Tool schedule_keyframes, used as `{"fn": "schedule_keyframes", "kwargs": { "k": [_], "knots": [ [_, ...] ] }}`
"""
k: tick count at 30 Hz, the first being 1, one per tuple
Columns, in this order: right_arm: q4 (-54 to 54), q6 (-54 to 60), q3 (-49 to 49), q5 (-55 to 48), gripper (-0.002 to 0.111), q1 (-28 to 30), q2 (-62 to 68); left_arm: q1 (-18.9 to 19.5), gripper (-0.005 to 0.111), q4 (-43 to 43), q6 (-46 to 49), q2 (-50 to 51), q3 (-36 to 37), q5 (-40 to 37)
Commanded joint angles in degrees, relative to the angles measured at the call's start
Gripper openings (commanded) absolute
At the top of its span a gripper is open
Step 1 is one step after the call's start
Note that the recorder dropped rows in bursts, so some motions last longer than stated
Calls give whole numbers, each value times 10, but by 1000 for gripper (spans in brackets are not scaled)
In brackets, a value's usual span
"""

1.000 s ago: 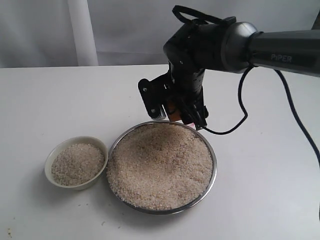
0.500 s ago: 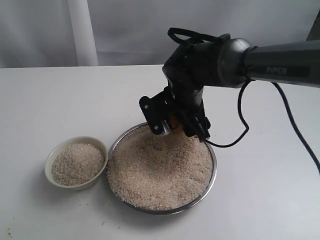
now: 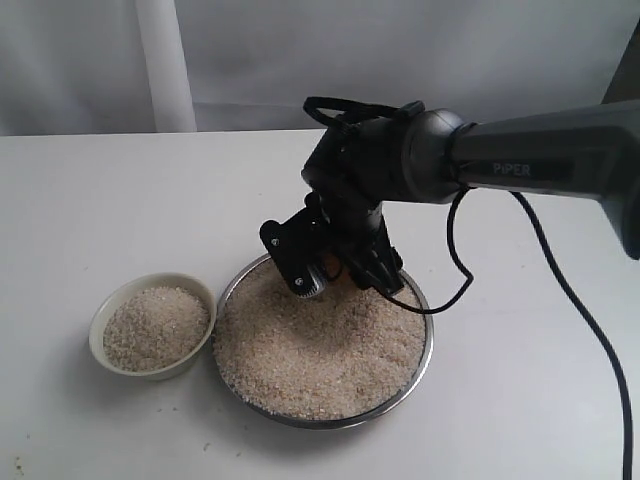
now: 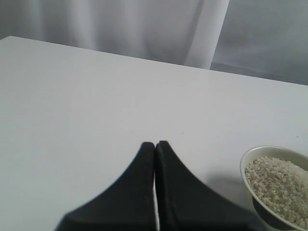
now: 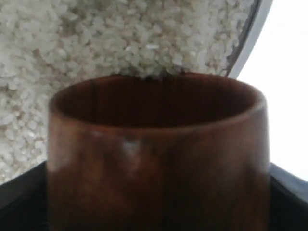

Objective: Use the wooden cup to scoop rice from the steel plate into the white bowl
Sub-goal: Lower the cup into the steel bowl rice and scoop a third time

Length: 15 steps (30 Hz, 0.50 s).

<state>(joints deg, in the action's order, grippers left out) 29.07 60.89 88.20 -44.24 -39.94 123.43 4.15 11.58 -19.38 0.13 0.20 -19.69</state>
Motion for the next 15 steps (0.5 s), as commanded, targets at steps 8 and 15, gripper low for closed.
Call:
{"fn": "schedule_keyframes", "kwargs": {
  "k": [8,15],
  "knots": [
    [1,5,-1,11,0,-29,26,-1,0,-3,-1,-1,-2,4],
    [-32,5,-1,16,0,-57,29,-1,0,-3,-1,-1,-2,4]
  ]
}}
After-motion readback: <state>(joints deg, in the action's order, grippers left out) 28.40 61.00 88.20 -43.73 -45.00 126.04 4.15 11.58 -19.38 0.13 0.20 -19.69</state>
